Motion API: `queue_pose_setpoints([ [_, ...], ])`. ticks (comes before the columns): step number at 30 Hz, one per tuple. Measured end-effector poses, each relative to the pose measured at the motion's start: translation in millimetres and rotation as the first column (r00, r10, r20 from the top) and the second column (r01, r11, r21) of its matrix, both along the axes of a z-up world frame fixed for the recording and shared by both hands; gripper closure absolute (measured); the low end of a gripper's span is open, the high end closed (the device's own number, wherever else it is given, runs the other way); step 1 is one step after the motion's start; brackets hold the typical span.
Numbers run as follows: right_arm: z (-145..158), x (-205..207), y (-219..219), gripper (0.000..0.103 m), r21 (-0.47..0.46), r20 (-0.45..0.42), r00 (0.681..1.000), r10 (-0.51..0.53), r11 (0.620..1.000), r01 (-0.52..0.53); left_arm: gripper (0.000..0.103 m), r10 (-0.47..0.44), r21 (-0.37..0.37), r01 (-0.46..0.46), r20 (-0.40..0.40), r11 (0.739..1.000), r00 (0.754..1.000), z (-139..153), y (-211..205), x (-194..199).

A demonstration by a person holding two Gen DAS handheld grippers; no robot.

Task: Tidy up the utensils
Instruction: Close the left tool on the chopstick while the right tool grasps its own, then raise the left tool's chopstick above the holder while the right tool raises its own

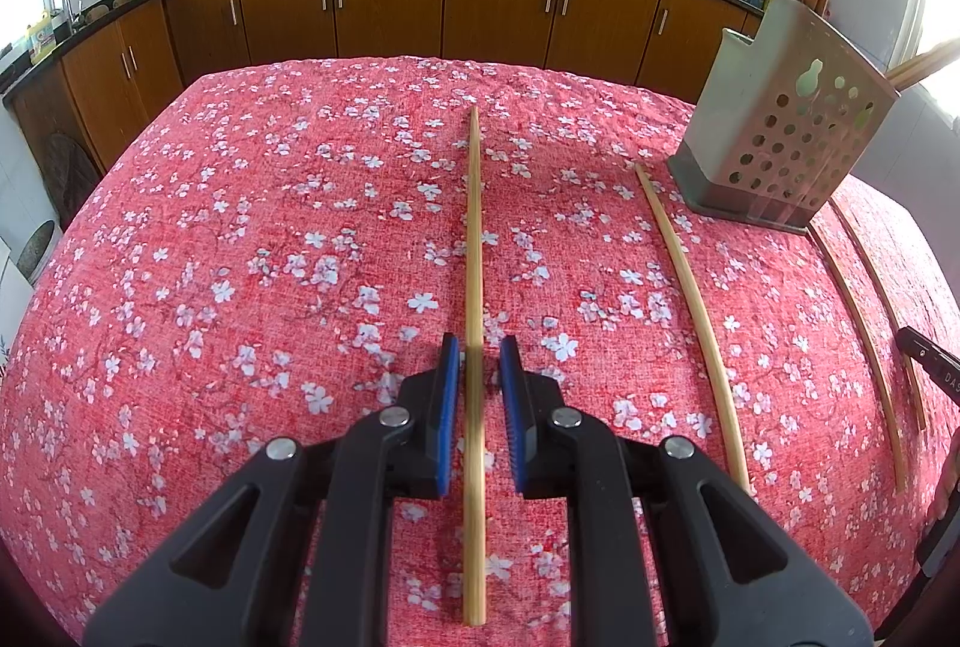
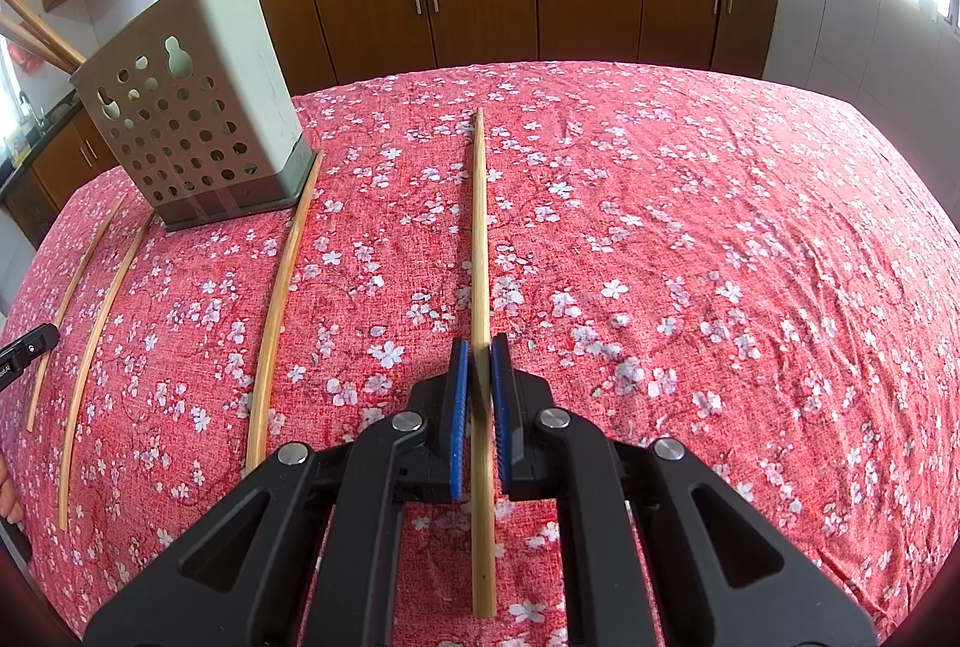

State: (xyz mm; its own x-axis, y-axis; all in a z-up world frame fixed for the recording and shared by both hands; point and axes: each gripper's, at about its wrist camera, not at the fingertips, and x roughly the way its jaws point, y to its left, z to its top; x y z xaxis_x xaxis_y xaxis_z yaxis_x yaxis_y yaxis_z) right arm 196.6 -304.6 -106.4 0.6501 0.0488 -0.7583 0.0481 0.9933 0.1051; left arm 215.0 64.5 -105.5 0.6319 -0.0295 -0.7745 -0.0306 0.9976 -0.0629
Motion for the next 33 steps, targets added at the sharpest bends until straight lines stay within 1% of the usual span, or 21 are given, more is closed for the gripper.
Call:
queue_pose_setpoints([
  [10, -0.1, 0.0, 0.0, 0.094, -0.002, 0.000, 1.000, -0.002, 1.000, 0.002, 0.087, 0.001, -0.001, -0.001, 0.000, 1.000, 1.000, -0.4, 0.7, 0.1],
  [15, 0.2, -0.6, -0.8, 0.094, 0.005, 0.000, 1.000, -0.001, 1.000, 0.001, 0.087, -0.006, 0.020, 0.006, -0.002, 1.000, 1.000, 0.1, -2.4, -0.9],
  [16, 0.3, -1.4, -0.9, 0.094, 0.004, 0.000, 1.000, 0.000, 1.000, 0.000, 0.087, -0.011, 0.037, 0.011, -0.004, 0.999, 1.000, 0.3, -5.4, -3.9],
  [18, 0.5, -5.4, -0.9, 0.094, 0.004, 0.000, 1.000, 0.006, 1.000, -0.006, 0.087, -0.019, 0.048, 0.020, -0.005, 0.999, 1.000, -0.5, -7.9, -9.7],
  [25, 0.8, -15.8, -1.9, 0.094, 0.024, 0.000, 1.000, 0.006, 1.000, -0.006, 0.087, -0.023, 0.050, 0.023, -0.005, 0.998, 1.000, -2.2, -13.2, -25.0],
  [28, 0.9, -17.8, -3.0, 0.095, 0.023, 0.000, 1.000, 0.005, 1.000, -0.005, 0.089, -0.024, 0.063, 0.024, -0.006, 0.998, 1.000, -2.8, -13.3, -25.7],
  [30, 1.2, -18.9, -4.0, 0.095, 0.026, 0.000, 1.000, 0.004, 1.000, -0.004, 0.095, -0.022, 0.064, 0.022, -0.006, 0.998, 1.000, -2.4, -10.8, -26.4],
  [33, 6.6, -22.9, -9.1, 0.095, 0.047, 0.007, 1.000, 0.001, 0.999, -0.001, 0.095, -0.020, 0.059, 0.021, -0.009, 0.998, 1.000, 1.0, -6.1, -30.1],
])
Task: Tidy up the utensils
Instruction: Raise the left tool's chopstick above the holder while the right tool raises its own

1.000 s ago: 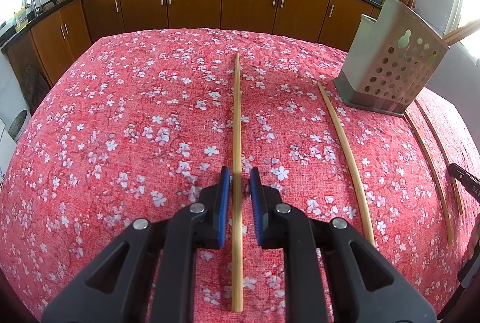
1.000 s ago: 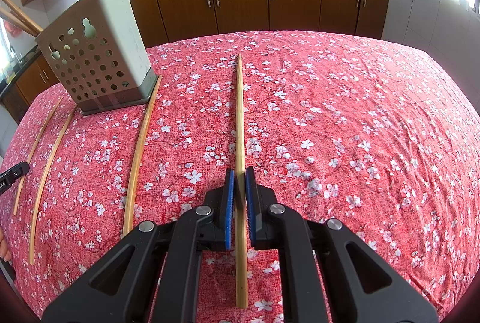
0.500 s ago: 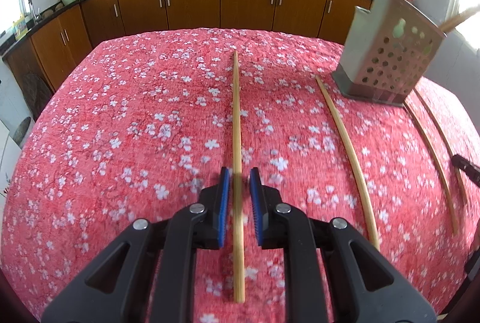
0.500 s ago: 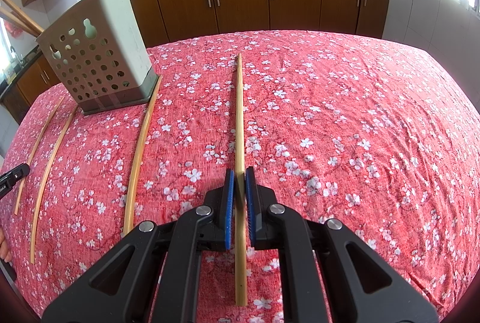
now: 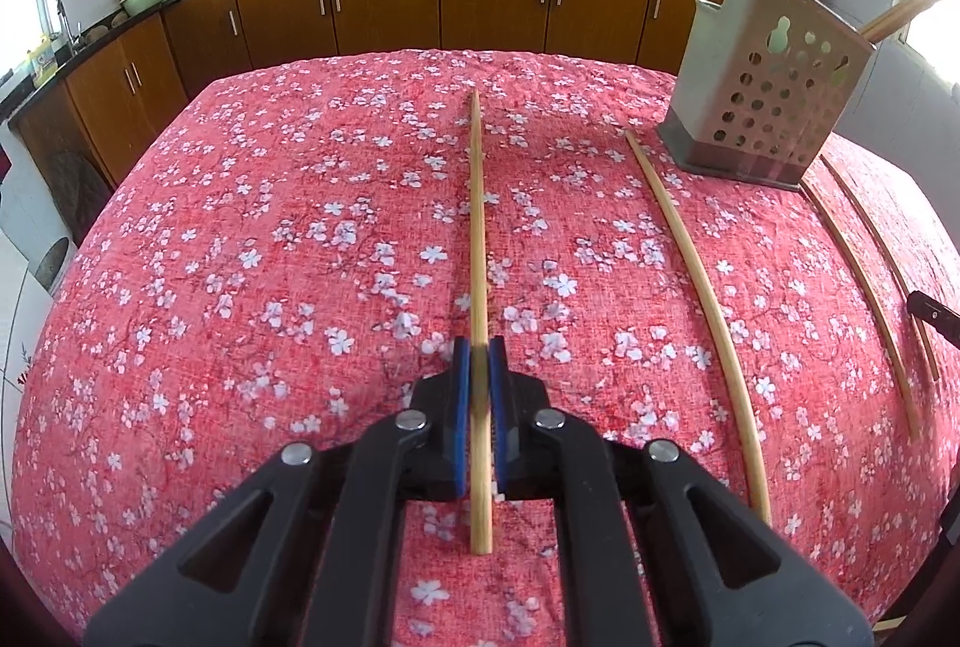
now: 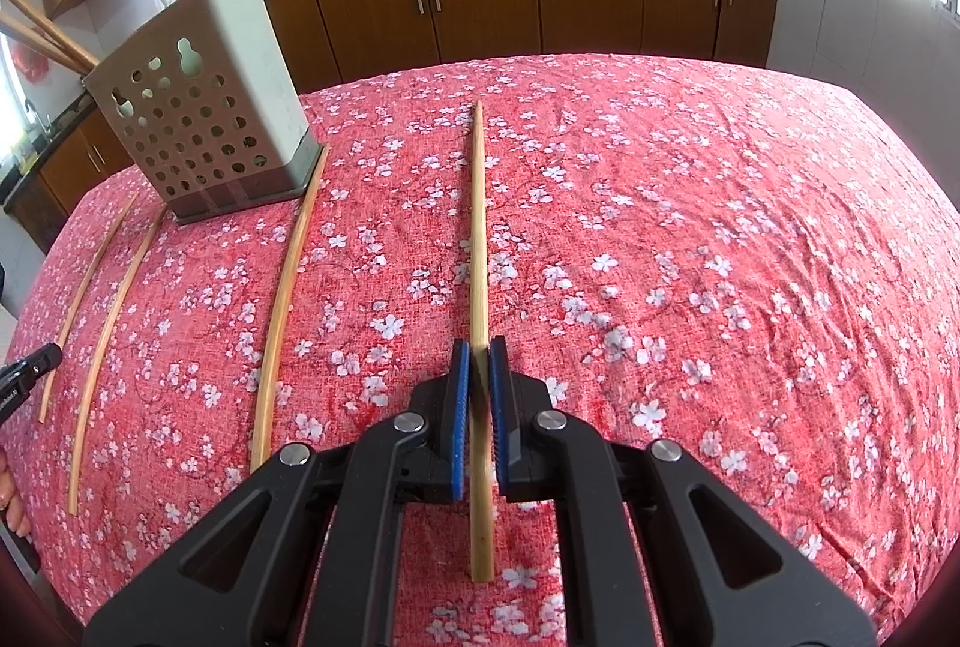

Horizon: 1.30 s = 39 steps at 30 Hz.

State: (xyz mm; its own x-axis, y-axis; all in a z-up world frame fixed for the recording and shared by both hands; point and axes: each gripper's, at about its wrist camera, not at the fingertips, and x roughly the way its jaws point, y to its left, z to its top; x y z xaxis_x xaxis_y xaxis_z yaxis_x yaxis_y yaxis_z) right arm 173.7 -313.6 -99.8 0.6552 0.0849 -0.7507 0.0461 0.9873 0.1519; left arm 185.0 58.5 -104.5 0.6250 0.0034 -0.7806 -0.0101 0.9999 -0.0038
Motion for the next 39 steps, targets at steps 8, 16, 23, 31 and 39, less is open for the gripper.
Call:
queue_pose_setpoints([
  [8, 56.7, -20.8, -6.5, 0.095, 0.014, 0.166, 0.986, -0.026, 1.000, 0.024, 0.095, 0.007, -0.037, -0.001, 0.155, 0.999, 0.988, 55.3, 4.6, -15.6],
  [16, 100.5, -30.7, -10.4, 0.095, 0.035, 0.289, 0.957, -0.036, 0.999, 0.027, 0.096, 0.033, -0.124, 0.007, 0.319, 0.992, 0.947, 119.1, 10.0, -20.1],
  [23, 124.5, -32.0, -8.1, 0.095, 0.047, 0.344, 0.938, -0.033, 0.999, 0.018, 0.096, 0.011, -0.138, 0.044, 0.369, 0.989, 0.929, 153.2, 6.5, -17.1],
  [31, 181.6, -40.6, 7.2, 0.096, 0.066, 0.457, 0.889, 0.038, 0.995, -0.076, 0.096, -0.080, -0.093, 0.135, 0.445, 0.986, 0.892, 203.2, -10.7, -30.8],
  [39, 241.5, -52.5, 30.9, 0.096, 0.094, 0.622, 0.779, 0.078, 0.980, -0.174, 0.096, -0.146, -0.105, 0.246, 0.564, 0.964, 0.813, 257.4, -54.0, -38.4],
])
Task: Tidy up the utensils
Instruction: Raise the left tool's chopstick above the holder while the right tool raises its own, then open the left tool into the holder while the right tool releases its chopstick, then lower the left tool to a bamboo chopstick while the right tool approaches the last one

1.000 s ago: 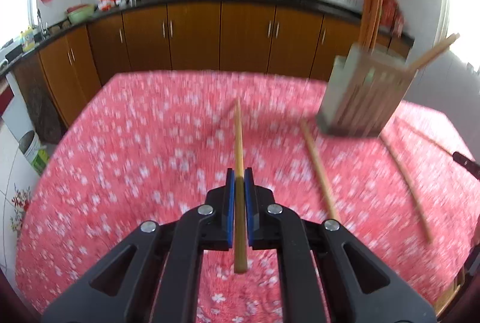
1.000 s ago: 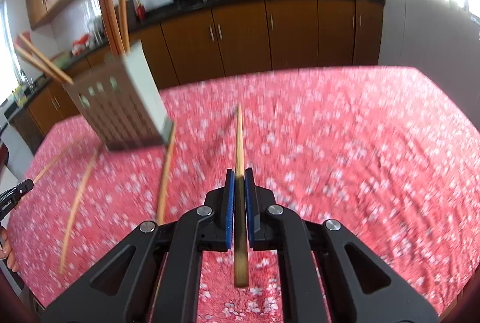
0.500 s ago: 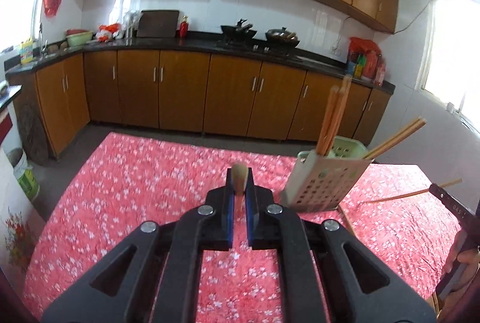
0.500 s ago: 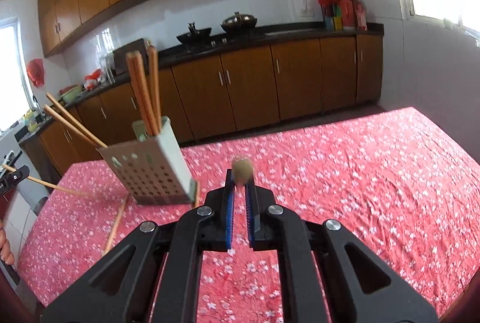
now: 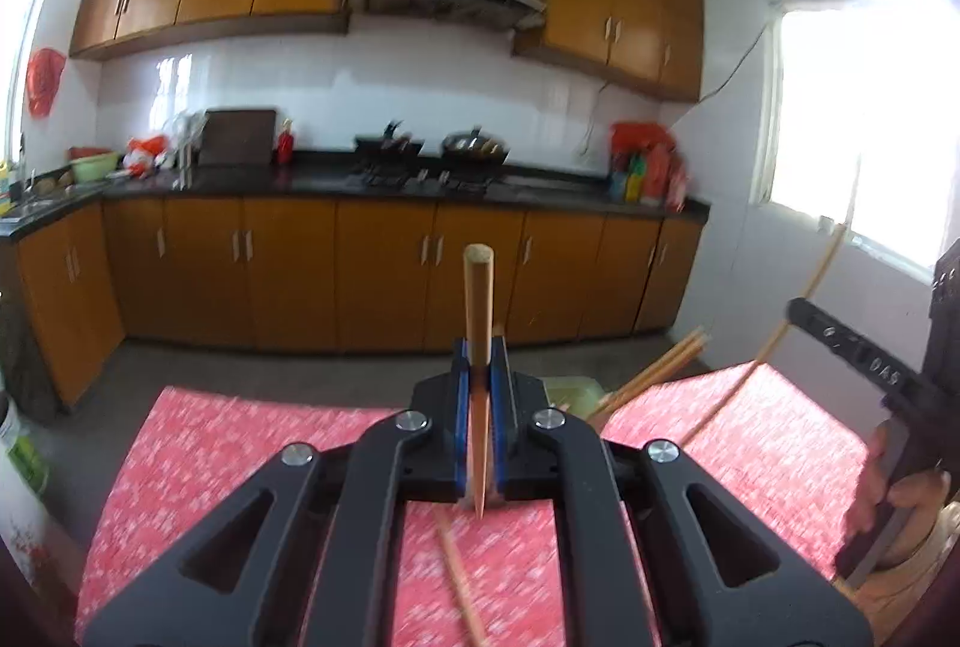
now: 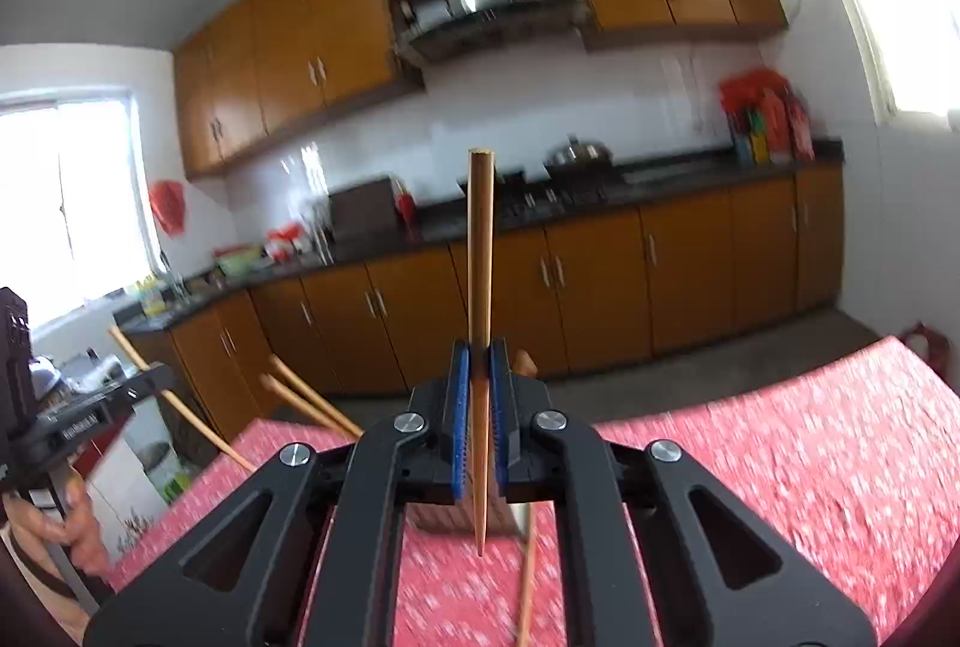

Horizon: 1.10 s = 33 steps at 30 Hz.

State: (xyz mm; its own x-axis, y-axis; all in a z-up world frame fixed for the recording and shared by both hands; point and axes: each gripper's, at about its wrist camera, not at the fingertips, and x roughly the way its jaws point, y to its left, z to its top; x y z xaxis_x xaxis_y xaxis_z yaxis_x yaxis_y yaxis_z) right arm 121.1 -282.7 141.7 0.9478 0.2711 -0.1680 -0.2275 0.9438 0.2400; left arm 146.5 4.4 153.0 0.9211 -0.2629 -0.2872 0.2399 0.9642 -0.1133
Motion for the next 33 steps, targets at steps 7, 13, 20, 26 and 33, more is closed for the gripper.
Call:
queue_pose_setpoints([
  [7, 17.8, 19.7, 15.3, 0.096, 0.030, 0.110, 0.993, -0.050, 0.998, 0.047, 0.096, 0.043, -0.095, -0.031, 0.129, 0.995, 0.991, 34.5, -26.7, 21.8],
  [13, -5.6, 51.5, 25.9, 0.096, 0.021, 0.088, 0.991, -0.097, 0.995, 0.096, 0.096, 0.089, -0.080, -0.079, 0.123, 0.994, 0.988, 14.0, -45.9, 57.8],
  [20, -38.6, 75.6, 38.0, 0.095, -0.026, -0.028, 0.997, -0.073, 0.997, 0.072, 0.096, 0.087, -0.084, -0.086, 0.009, 0.993, 0.996, -29.1, -41.2, 90.2],
  [26, -29.7, 59.4, 36.4, 0.068, -0.040, -0.009, 0.998, -0.066, 0.997, 0.066, 0.079, 0.108, -0.116, -0.108, -0.003, 0.987, 0.994, -32.0, -29.0, 85.8],
  [33, -12.0, 29.0, 15.4, 0.067, -0.026, 0.020, 0.995, -0.094, 0.995, 0.094, 0.073, 0.144, -0.131, -0.139, 0.029, 0.982, 0.989, -21.1, -10.3, 53.8],
])
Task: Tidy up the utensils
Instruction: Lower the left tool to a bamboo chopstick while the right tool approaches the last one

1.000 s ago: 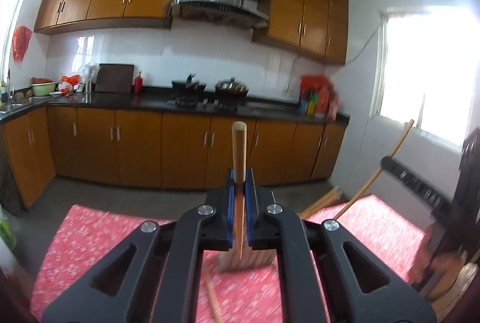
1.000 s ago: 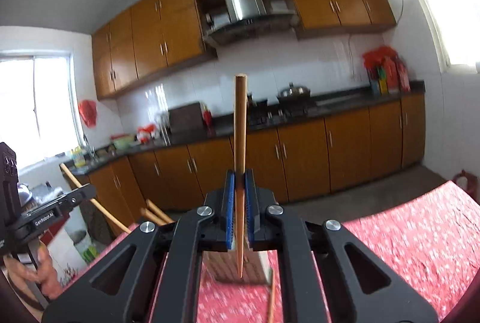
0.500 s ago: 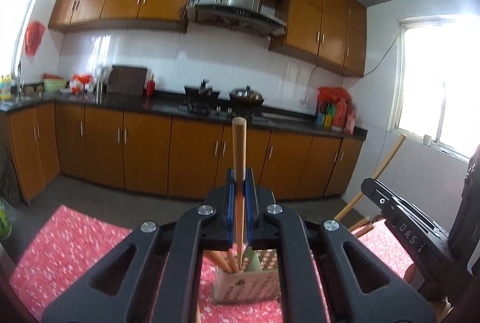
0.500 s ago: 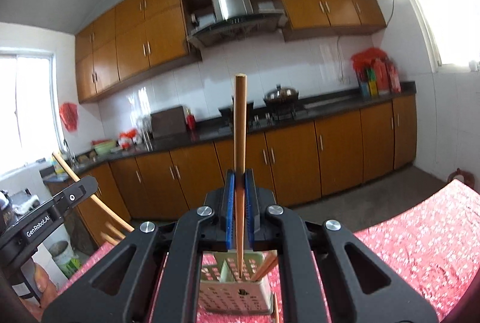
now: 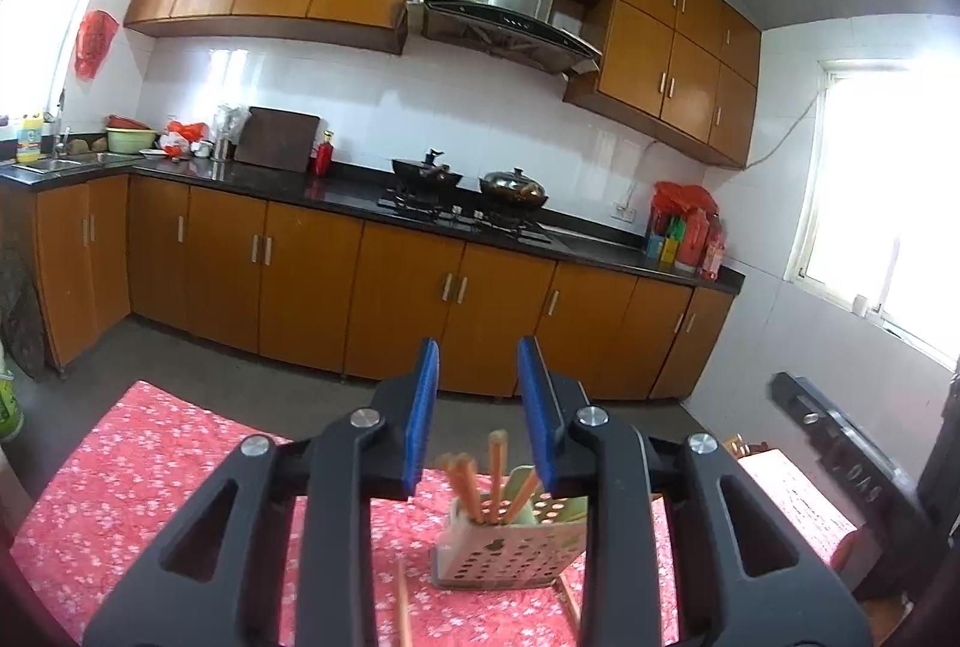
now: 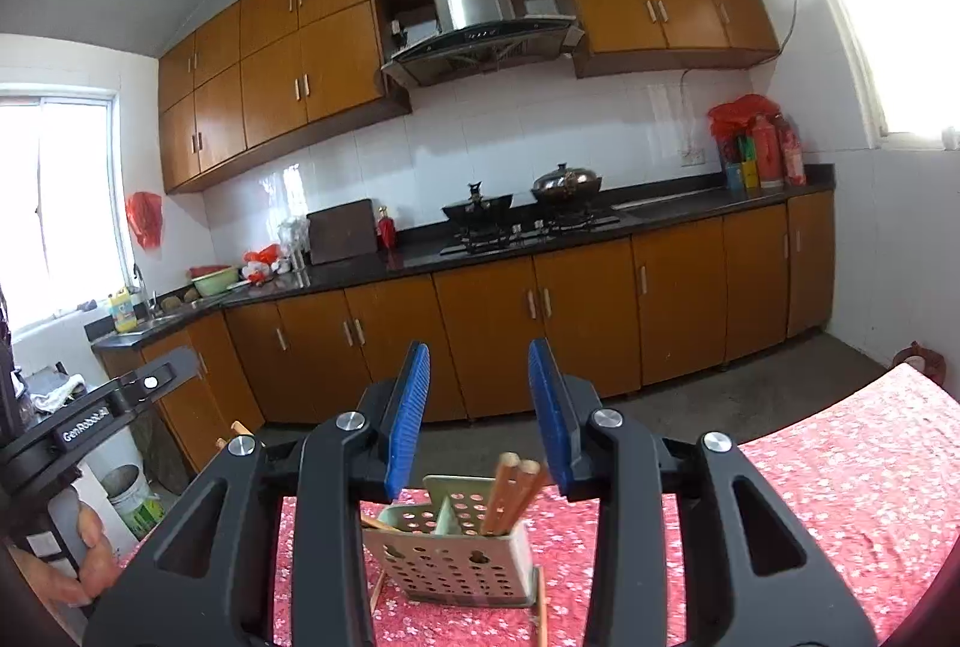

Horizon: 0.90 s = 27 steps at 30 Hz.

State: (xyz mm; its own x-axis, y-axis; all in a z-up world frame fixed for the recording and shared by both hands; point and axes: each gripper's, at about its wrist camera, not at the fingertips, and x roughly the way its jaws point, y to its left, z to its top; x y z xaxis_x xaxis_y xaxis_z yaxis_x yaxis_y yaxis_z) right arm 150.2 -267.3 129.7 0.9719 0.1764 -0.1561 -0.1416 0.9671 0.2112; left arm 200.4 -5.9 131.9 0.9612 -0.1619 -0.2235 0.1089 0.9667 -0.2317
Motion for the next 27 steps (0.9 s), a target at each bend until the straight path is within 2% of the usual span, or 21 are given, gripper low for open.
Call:
queue_pose_setpoints([
  [3, -9.1, -16.8, -16.6, 0.067, -0.008, -0.029, 0.999, -0.031, 0.999, 0.031, 0.066, 0.039, 0.012, -0.039, -0.012, 0.999, 0.999, -9.9, 18.4, -21.6],
  [7, -48.3, -17.7, -36.7, 0.066, -0.041, -0.170, 0.982, -0.079, 0.997, 0.073, 0.065, 0.089, 0.066, -0.083, -0.102, 0.994, 0.991, -49.7, 41.7, -35.0],
  [10, -102.9, -5.9, -44.7, 0.066, -0.078, -0.349, 0.932, -0.101, 0.994, 0.078, 0.065, 0.109, 0.106, -0.087, -0.230, 0.991, 0.967, -95.9, 54.8, -29.9],
  [13, -158.8, 1.5, -39.4, 0.067, -0.040, -0.517, 0.856, -0.022, 0.999, 0.002, 0.065, 0.084, 0.104, -0.048, -0.375, 0.993, 0.923, -145.8, 58.9, -24.9],
  [15, -182.2, -1.3, -28.9, 0.070, 0.000, -0.573, 0.818, 0.046, 0.998, -0.056, 0.065, 0.059, 0.090, -0.021, -0.432, 0.996, 0.900, -166.9, 55.5, -24.3],
  [16, -190.2, -3.1, -22.8, 0.071, 0.010, -0.589, 0.805, 0.074, 0.996, -0.084, 0.065, 0.033, 0.069, -0.001, -0.465, 0.998, 0.885, -179.2, 54.5, -25.5],
  [19, -204.4, -7.6, -0.8, 0.072, 0.003, -0.617, 0.778, 0.121, 0.988, -0.152, 0.065, -0.016, 0.035, 0.040, -0.508, 0.999, 0.861, -199.2, 44.8, -30.1],
  [23, -213.8, -7.4, 18.8, 0.073, -0.024, -0.641, 0.757, 0.126, 0.982, -0.185, 0.065, -0.061, 0.027, 0.088, -0.530, 0.996, 0.846, -209.4, 28.8, -32.6],
  [25, -218.5, -5.7, 23.4, 0.078, -0.046, -0.653, 0.749, 0.113, 0.981, -0.189, 0.065, -0.070, 0.037, 0.107, -0.539, 0.994, 0.840, -212.6, 21.0, -33.7],
  [27, -227.4, -3.8, 25.0, 0.095, -0.073, -0.670, 0.737, 0.092, 0.979, -0.189, 0.065, -0.076, 0.045, 0.120, -0.548, 0.992, 0.833, -216.4, 15.1, -33.6],
])
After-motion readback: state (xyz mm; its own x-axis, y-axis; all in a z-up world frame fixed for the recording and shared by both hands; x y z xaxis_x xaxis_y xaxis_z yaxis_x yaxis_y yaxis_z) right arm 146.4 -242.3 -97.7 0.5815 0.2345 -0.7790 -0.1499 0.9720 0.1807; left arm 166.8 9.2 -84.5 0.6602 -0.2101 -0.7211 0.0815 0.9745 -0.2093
